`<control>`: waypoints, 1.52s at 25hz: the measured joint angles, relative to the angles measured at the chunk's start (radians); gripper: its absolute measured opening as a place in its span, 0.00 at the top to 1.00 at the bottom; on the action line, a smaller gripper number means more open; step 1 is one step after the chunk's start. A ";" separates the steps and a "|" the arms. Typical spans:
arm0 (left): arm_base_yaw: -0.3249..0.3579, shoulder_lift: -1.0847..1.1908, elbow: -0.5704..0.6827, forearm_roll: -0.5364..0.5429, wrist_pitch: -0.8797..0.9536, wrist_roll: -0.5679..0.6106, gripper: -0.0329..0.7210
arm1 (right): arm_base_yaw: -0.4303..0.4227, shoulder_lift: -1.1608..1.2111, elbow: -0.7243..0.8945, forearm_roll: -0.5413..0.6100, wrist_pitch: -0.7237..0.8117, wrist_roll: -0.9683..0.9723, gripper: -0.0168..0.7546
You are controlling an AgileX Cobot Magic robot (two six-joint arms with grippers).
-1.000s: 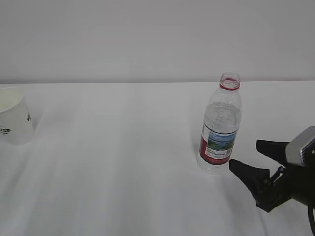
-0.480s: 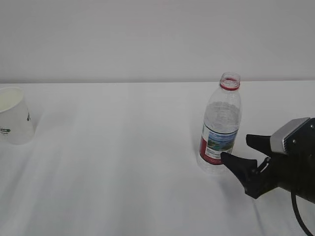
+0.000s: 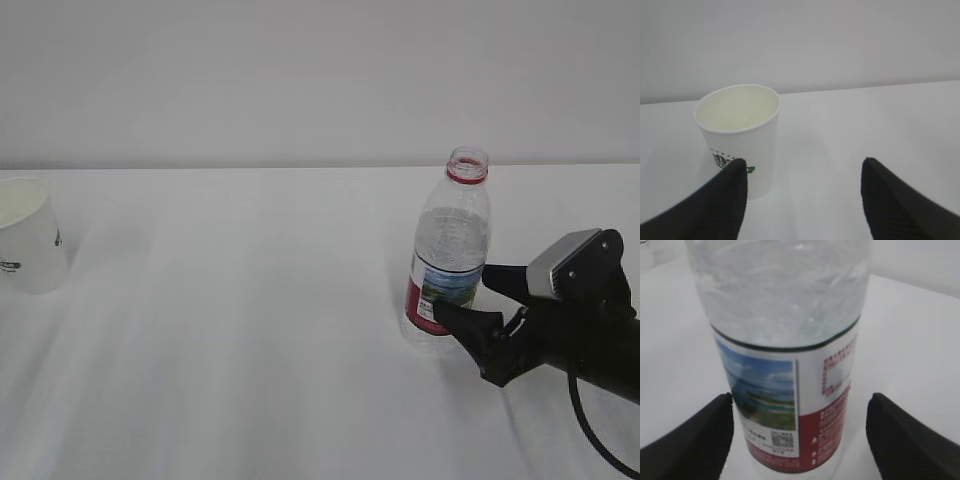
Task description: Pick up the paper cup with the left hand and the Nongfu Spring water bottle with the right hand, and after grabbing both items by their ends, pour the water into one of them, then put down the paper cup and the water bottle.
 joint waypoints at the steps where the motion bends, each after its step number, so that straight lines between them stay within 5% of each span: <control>1: 0.000 0.000 0.000 0.000 0.001 0.000 0.26 | 0.000 0.000 -0.007 -0.001 0.000 0.001 0.16; 38: 0.000 0.000 0.000 0.000 -0.037 0.000 0.26 | 0.000 0.139 -0.213 -0.124 -0.003 0.121 0.16</control>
